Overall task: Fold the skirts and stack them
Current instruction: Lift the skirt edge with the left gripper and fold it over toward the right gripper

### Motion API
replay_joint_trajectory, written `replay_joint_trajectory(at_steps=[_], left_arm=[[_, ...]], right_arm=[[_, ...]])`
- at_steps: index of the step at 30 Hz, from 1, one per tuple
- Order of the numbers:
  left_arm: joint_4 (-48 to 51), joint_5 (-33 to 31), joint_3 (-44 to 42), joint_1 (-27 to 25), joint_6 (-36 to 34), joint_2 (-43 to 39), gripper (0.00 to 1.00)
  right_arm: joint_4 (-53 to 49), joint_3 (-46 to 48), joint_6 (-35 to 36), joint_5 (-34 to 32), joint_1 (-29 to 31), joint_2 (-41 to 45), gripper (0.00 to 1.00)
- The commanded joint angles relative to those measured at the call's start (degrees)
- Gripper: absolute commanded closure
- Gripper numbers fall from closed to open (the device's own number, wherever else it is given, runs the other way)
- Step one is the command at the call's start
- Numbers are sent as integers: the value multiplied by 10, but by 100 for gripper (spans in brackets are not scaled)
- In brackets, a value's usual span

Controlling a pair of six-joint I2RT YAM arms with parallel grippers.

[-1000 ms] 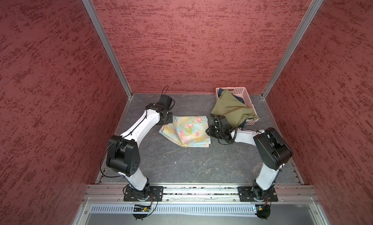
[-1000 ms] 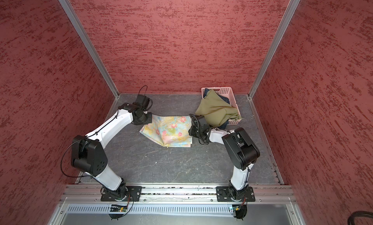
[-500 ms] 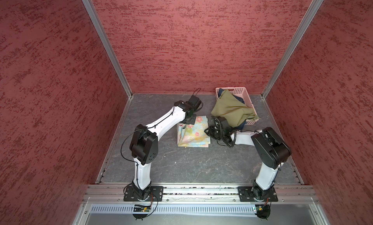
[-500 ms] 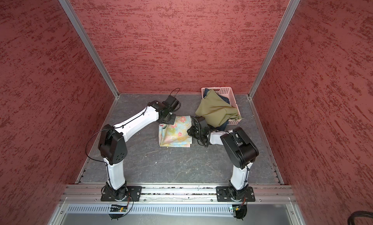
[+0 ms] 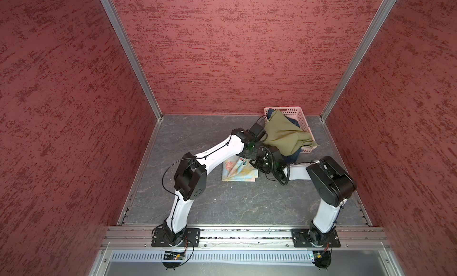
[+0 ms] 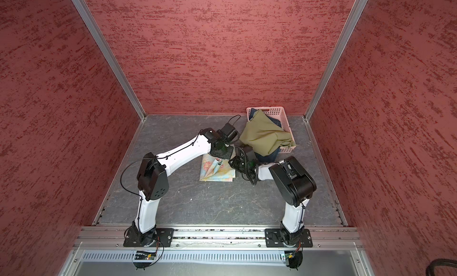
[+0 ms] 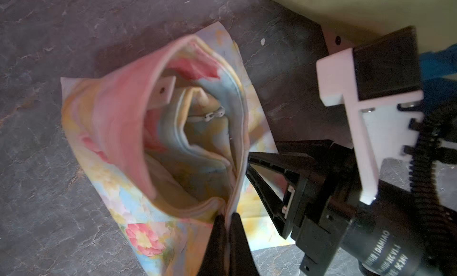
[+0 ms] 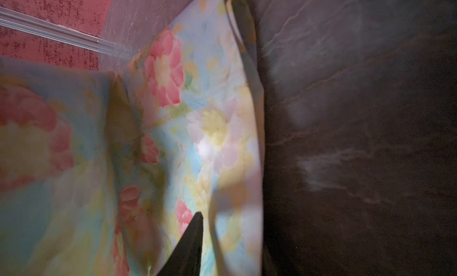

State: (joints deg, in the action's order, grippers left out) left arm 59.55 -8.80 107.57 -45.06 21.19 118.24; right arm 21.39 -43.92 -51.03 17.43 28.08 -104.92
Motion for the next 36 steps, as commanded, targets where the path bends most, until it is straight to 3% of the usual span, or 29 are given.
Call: replay_joint_trajectory(at_steps=[1, 20, 36], left_arm=[[-13, 21, -13, 1, 19, -7, 100], [-84, 85, -62, -8, 94, 21, 100], [-140, 86, -114, 10, 119, 5, 100]], right_arm=[[-42, 24, -17, 4, 5, -18, 64], [-10, 51, -28, 0, 2, -17, 63], [-32, 125, -36, -71, -11, 98, 48]])
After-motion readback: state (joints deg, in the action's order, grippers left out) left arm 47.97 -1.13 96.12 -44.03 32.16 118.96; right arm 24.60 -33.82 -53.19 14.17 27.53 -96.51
